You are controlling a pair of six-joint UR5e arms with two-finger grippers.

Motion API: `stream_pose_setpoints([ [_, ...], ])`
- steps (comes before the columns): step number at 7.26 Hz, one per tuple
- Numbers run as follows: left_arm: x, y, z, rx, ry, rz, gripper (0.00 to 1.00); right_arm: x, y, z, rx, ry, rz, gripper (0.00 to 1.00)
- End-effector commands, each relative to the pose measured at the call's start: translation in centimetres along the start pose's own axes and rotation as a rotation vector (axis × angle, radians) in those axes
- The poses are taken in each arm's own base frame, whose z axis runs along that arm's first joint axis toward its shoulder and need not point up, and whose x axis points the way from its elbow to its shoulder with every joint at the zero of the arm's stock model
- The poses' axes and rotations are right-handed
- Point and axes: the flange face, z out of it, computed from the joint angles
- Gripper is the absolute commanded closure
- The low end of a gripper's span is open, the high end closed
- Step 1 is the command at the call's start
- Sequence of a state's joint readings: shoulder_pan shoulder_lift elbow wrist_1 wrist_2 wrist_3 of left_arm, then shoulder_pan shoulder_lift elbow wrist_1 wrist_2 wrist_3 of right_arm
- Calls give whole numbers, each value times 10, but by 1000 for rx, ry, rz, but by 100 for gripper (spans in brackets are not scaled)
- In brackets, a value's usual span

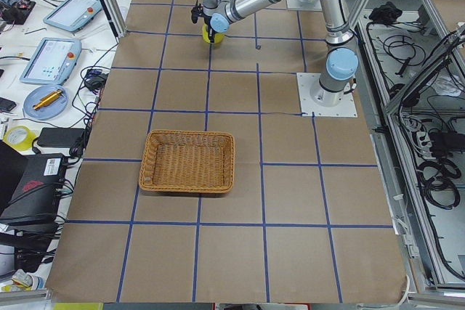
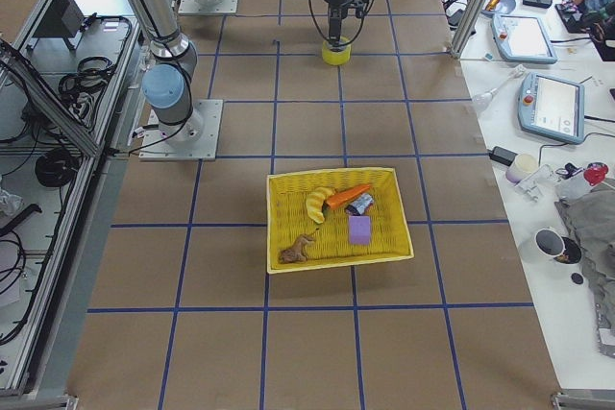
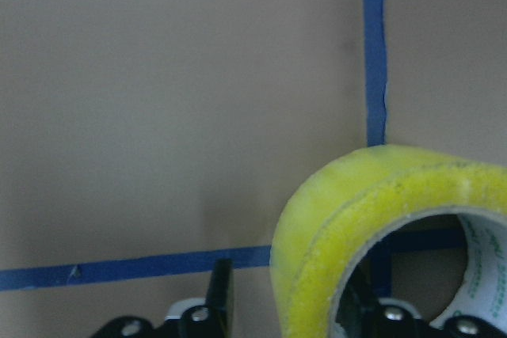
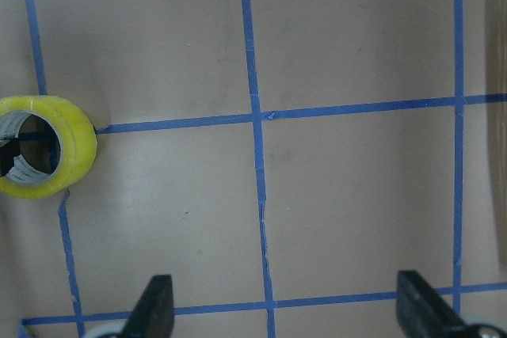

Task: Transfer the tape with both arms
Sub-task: 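Reach the left gripper to the tape roll while the right arm withdraws, then grasp the tape roll with the left gripper and lift it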

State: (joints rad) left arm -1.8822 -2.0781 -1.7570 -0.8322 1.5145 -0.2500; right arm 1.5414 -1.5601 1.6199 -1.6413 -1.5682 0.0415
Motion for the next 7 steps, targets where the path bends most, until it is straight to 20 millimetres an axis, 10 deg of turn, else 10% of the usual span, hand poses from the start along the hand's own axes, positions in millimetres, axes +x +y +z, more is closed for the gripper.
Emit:
stream_pose_setpoints([
  [1,-3,-2,-23,45,9,6,100,0,0,0,0,0,0,0],
  [2,-19,-15,-43,84,16,-18,100,1,0,1,-1,1,1,0],
  [5,-160,-51,-146,113,-27,-31,100,1,0,1,-3,1,1,0],
  [7,-331,-50,-172,90,-108,12,100,0,1,2,-5,1,0,0],
])
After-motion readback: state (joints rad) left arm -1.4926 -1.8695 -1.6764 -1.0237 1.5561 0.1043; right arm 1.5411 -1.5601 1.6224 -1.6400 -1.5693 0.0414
